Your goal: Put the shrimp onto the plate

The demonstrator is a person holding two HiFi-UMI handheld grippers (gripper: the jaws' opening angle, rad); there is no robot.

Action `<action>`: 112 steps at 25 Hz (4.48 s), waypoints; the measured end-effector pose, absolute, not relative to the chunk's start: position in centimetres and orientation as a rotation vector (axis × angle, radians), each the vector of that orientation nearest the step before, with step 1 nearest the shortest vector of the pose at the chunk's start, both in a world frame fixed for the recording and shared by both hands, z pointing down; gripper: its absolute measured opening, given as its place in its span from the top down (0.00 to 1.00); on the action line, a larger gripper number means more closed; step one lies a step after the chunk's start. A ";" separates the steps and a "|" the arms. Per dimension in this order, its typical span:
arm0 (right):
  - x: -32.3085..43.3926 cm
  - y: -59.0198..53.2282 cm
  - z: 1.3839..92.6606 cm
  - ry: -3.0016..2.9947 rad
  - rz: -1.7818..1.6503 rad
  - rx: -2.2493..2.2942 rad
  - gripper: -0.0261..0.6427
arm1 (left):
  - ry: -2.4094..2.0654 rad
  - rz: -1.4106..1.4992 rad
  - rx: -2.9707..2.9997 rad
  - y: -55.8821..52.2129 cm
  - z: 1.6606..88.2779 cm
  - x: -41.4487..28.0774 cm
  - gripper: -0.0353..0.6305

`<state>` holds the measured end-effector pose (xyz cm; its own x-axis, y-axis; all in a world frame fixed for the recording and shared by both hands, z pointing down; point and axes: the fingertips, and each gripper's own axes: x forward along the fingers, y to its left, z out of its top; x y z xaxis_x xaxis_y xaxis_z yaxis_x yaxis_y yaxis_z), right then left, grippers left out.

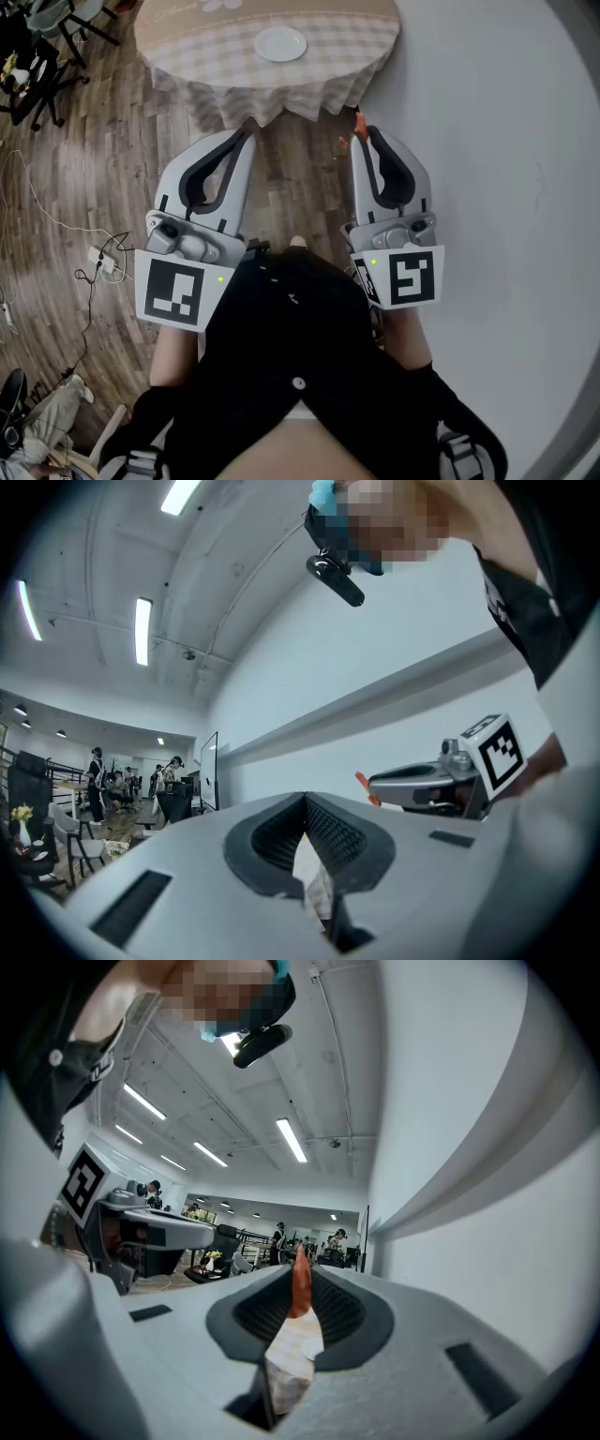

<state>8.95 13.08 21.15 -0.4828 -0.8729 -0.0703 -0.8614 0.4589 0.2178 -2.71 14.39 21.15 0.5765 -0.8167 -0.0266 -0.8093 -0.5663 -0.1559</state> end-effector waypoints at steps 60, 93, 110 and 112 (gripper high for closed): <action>6.9 9.2 21.0 -2.617 -0.399 1.613 0.89 | 1.359 -0.046 -2.616 10.7 20.8 -5.3 0.94; 9.8 -8.9 21.8 -2.765 -0.353 1.398 0.89 | 1.552 -0.105 -2.503 -5.5 20.7 -1.5 0.94; 11.3 -15.4 21.7 -2.821 -0.355 1.332 0.89 | 1.631 -0.124 -2.445 -11.4 20.5 0.0 0.94; 11.6 -15.7 21.7 -2.819 -0.349 1.336 0.89 | 1.629 -0.126 -2.444 -11.7 20.4 0.3 0.94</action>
<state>11.64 -15.70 21.72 -0.6375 -0.7649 -0.0925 -0.7644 0.6128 0.2007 0.25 -11.67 20.37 0.3884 -0.9206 -0.0404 -0.9035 -0.3719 -0.2131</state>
